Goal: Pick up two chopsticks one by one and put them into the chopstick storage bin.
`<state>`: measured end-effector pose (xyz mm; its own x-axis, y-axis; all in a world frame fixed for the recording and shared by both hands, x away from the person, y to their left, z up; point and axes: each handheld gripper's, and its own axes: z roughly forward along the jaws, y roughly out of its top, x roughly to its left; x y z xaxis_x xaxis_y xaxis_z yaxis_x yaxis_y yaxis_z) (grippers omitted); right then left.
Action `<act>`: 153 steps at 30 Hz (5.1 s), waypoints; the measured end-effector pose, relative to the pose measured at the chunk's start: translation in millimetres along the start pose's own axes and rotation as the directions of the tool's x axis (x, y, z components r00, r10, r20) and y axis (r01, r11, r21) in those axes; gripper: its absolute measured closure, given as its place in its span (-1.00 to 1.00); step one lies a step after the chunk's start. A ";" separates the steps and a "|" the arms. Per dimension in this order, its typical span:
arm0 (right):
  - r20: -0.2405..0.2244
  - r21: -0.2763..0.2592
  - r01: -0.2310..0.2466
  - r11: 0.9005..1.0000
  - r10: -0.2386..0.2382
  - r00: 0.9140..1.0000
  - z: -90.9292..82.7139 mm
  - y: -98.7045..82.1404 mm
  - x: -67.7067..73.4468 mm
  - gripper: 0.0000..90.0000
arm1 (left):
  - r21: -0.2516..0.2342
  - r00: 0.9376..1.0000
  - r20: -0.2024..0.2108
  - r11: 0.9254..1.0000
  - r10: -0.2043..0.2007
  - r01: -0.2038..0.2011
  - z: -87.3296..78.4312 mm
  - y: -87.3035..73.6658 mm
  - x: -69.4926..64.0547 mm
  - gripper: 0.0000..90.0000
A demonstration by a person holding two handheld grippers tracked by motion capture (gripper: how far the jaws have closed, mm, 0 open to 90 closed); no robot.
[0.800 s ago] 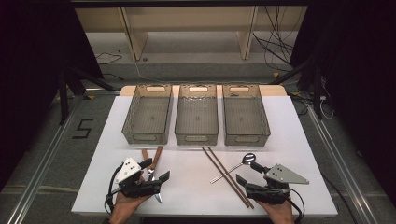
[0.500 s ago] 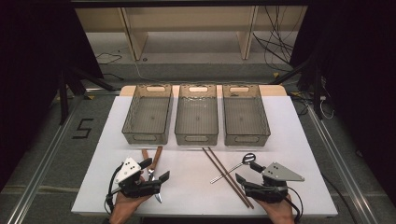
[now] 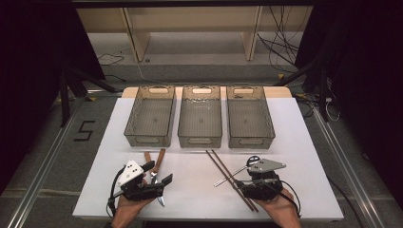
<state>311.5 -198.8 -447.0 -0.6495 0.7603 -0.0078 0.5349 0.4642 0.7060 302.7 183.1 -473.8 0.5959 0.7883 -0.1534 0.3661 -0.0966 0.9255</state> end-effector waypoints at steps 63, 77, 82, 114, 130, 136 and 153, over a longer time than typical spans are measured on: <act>-0.050 0.099 0.001 0.995 0.004 0.999 18.2 29.3 -9.5 0.90 | -0.009 0.998 0.040 0.999 -0.045 0.045 2.8 4.7 -4.8 -0.68; -0.151 -0.061 0.065 0.996 -0.074 0.986 13.1 67.2 23.1 0.90 | 0.042 0.970 0.173 0.985 -0.171 0.166 33.5 38.4 -28.7 -0.65; -0.163 -0.096 0.070 0.993 -0.085 0.983 12.7 71.2 28.1 0.90 | 0.055 0.947 0.217 0.971 -0.238 0.232 49.2 55.3 -35.0 -0.63; -0.154 -0.183 0.086 0.979 -0.115 0.981 21.5 65.0 43.0 0.89 | 0.178 0.802 0.352 0.876 -0.482 0.448 83.7 62.0 -31.6 0.57; -0.141 -0.220 0.074 0.973 -0.106 0.984 13.3 61.5 41.1 0.51 | 0.157 0.767 0.425 0.873 -0.481 0.461 75.4 67.4 -20.8 0.89; -0.134 -0.211 0.061 0.976 -0.091 0.987 3.4 47.2 28.7 -0.02 | 0.117 0.788 0.404 0.881 -0.465 0.459 64.2 77.1 -0.9 0.89; -0.109 -0.069 -0.004 0.998 -0.004 0.994 1.8 7.8 9.7 -0.45 | 0.048 0.815 0.304 0.862 -0.494 0.505 32.6 119.3 82.9 0.89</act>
<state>310.3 -186.9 -442.9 -0.7067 0.7044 0.0670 0.4987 0.4286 0.7534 419.0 217.0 -387.4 0.5218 0.5055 -0.6871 0.6503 0.2857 0.7040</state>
